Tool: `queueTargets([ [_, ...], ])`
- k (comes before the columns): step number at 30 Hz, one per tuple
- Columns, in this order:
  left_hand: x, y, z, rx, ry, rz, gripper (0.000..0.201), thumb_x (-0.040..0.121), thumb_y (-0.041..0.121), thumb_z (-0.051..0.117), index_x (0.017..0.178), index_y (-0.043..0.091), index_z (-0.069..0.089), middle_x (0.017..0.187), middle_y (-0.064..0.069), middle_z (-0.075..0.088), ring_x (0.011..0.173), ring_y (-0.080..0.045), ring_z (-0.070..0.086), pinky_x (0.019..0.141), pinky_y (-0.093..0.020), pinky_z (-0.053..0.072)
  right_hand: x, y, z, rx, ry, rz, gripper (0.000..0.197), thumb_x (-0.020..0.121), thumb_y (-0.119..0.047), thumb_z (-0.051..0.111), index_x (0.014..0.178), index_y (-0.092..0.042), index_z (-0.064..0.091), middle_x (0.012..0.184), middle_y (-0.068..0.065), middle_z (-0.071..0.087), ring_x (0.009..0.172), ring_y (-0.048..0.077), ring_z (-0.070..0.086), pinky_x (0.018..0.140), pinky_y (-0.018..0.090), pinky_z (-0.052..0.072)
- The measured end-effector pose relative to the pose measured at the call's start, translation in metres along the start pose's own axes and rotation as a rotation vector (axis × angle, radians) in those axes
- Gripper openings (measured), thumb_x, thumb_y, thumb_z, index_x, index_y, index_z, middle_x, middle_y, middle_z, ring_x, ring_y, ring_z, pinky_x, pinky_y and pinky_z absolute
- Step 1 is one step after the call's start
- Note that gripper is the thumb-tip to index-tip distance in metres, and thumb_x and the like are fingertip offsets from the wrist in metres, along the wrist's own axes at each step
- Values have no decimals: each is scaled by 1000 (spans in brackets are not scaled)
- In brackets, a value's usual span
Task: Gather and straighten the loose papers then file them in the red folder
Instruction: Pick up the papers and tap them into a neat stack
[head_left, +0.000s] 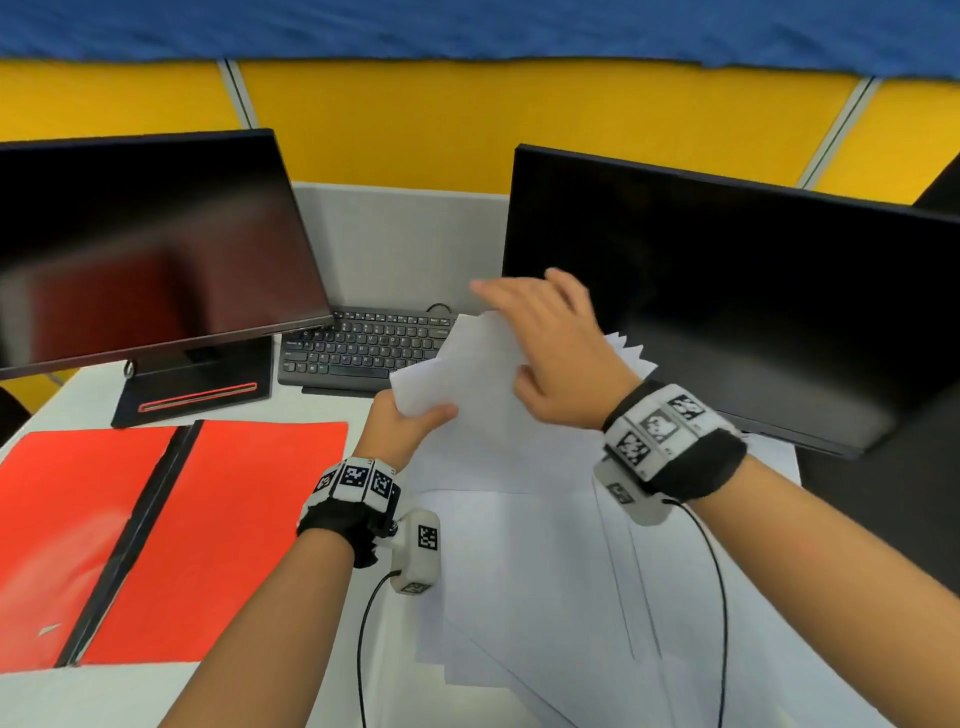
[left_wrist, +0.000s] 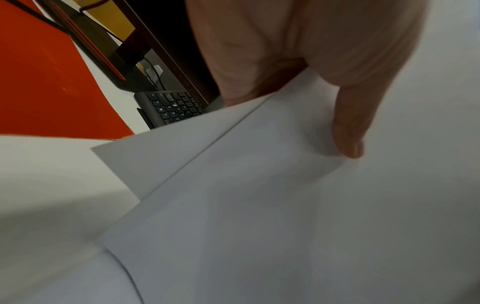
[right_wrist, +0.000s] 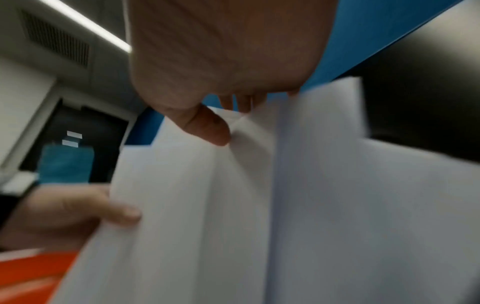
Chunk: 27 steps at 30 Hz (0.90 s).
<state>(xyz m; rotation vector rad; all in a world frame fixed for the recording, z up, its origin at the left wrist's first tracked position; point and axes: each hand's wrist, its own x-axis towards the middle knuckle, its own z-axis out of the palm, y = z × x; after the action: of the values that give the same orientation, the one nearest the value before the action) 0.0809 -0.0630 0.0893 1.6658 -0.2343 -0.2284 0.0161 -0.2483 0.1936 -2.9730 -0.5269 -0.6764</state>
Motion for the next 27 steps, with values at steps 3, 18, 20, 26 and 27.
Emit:
queueTargets([
  [3,0,-1,-1,-9,-5,-8,39,74,1,75,90,34,62,86,16,69,73,13,66,75,-16,50,-22,27,-4,-103,-145,179,87,66,-12,56,147,-13,25,147,5,38,139,22,33,118,53,5],
  [18,-1,3,2,2,47,-9,33,75,1,74,85,30,62,89,9,67,78,-1,66,78,-23,50,-35,28,22,-182,26,346,93,65,-8,64,147,-24,25,141,5,44,128,25,44,111,58,19],
  [20,-3,-3,0,-29,82,-48,29,74,2,75,84,27,65,89,6,69,76,-3,68,82,-30,53,-49,44,24,155,141,657,96,68,-6,65,150,-19,15,147,4,33,135,21,34,115,51,18],
  [26,-13,-15,6,-30,46,-77,35,71,2,78,86,31,65,78,20,74,78,3,70,80,-23,54,-88,49,65,1321,29,1054,101,67,15,50,148,-27,6,150,7,33,135,22,38,102,34,42],
  [27,-14,-15,8,-31,57,-76,38,71,1,78,87,32,64,80,19,74,78,6,69,78,-18,54,-87,43,71,1318,-24,1024,100,65,15,49,147,-25,10,144,8,39,130,22,43,100,34,44],
])
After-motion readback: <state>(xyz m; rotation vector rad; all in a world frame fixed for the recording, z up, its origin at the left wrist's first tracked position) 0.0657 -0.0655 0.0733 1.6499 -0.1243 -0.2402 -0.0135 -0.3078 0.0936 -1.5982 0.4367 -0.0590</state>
